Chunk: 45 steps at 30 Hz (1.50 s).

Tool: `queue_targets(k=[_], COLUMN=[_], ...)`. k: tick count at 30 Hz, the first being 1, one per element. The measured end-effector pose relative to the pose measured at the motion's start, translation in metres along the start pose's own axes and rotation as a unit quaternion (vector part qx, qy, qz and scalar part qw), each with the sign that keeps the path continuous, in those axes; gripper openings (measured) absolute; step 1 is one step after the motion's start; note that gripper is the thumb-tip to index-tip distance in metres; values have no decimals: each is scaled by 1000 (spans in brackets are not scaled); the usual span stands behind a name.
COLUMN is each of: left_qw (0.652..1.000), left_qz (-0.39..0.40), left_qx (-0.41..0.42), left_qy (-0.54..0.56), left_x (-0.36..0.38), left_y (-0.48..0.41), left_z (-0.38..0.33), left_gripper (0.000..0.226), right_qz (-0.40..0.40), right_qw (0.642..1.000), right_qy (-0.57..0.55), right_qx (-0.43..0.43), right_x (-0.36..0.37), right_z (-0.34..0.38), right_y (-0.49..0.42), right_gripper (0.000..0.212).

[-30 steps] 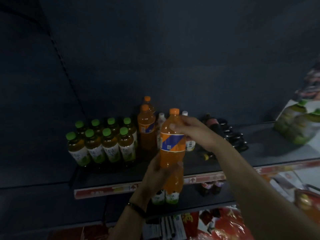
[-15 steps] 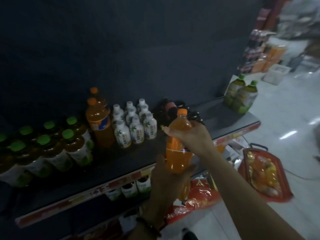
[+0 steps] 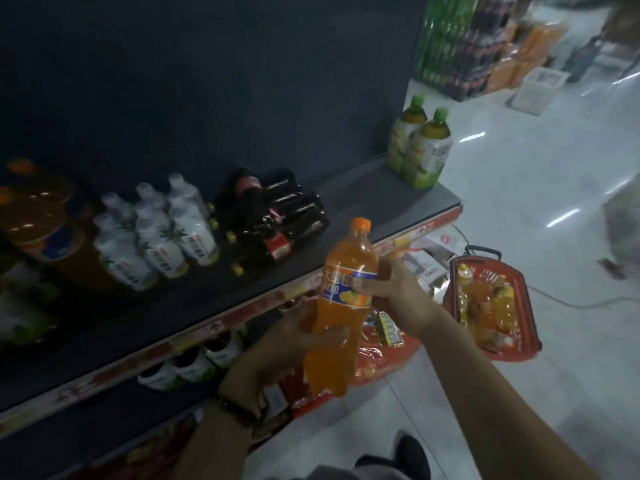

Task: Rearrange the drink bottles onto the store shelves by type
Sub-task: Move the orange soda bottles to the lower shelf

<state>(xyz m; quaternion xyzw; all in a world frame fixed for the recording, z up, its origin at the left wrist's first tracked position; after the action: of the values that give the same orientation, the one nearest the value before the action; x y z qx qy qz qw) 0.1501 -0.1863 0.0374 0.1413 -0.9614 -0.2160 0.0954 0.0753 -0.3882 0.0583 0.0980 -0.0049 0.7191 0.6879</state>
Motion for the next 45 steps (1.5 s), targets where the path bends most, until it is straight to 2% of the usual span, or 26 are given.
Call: queue_targets(k=[3, 8, 12, 13, 16, 18, 20, 21, 22, 24, 25, 27, 28, 31, 34, 37, 40, 45], left_qw=[999, 993, 989, 989, 987, 977, 973, 963, 960, 968, 961, 959, 962, 954, 952, 957, 953, 954], left_qz=[-42, -111, -132, -128, -137, -177, -178, -211, -242, -233, -264, -267, -263, -286, -288, -275, -279, -276], left_qx=[-5, -35, -70, -70, -86, -118, -139, -152, -131, -70, -44, -17, -6, 24, 44, 37, 46, 36], left_qy=[-17, -7, 9, 2, -2, 5, -52, -75, -58, -67, -69, -89, -73, -92, -93, -89, -104, -107], left_x=[43, 103, 115, 114, 103, 66, 15, -4, -13, 4, 6, -8, -14, -37, -51, -63, -73, -76], left_y=[-55, -161, -249, -269, -326, -366, -403, -422, -438, -455, -465, -487, -495, -517, -541, -560, -571, -580], left_z=[7, 41, 79, 89, 120, 176, 247, 269, 266, 210, 195, 204, 208, 216, 216, 209, 206, 211], left_gripper=[52, 41, 64, 66, 54, 53, 59, 59, 56, 48, 43, 39, 40, 45, 50, 54, 57, 50], right_qz=[16, 1, -13, -15, -13, -9, -6, -6, -14, -89, -151, -259, -275, -217, -160, -119, -114, -98], right_qw=[998, 995, 991, 989, 987, 985, 983, 984, 986, 987, 978, 948, 942, 956, 963, 963, 953, 944], right_qy=[48, 58, 25, 11, 32, 73, 107, 111, 101, 90, 114, 164, 162, 148, 175, 212, 258, 302], right_qx=[29, 87, 134, 145, 155, 157, 147, 141, 132, 97, 84, 91, 103, 134, 129, 116, 108, 92], right_x=[-57, -154, -221, -236, -278, -298, -317, -326, -335, -359, -374, -403, -414, -442, -458, -467, -472, -476], right_z=[-20, -91, -159, -174, -217, -240, -259, -268, -275, -295, -304, -316, -321, -337, -345, -354, -362, -371], right_y=[15, 30, 28, 25, 4, -16, -39, -50, -61, -83, -93, -109, -118, -147, -166, -177, -187, -193], right_gripper=[37, 59, 66, 67, 68, 69, 60, 51, 40, 32, 31, 38, 47, 78, 105, 109, 104, 100])
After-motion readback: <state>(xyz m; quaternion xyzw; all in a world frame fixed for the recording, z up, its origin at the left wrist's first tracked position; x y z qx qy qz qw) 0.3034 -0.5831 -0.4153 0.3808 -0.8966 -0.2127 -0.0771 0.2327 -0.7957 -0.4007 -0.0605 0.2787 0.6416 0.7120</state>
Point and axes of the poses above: each hand's wrist, its own y-axis away from the middle knuckle, its own x-axis out of the palm, z = x × y, the point moved 2 cm from there along -y, towards the middle knuckle, and after that the axes turned 15 degrees about z, right-handed, at the moved point
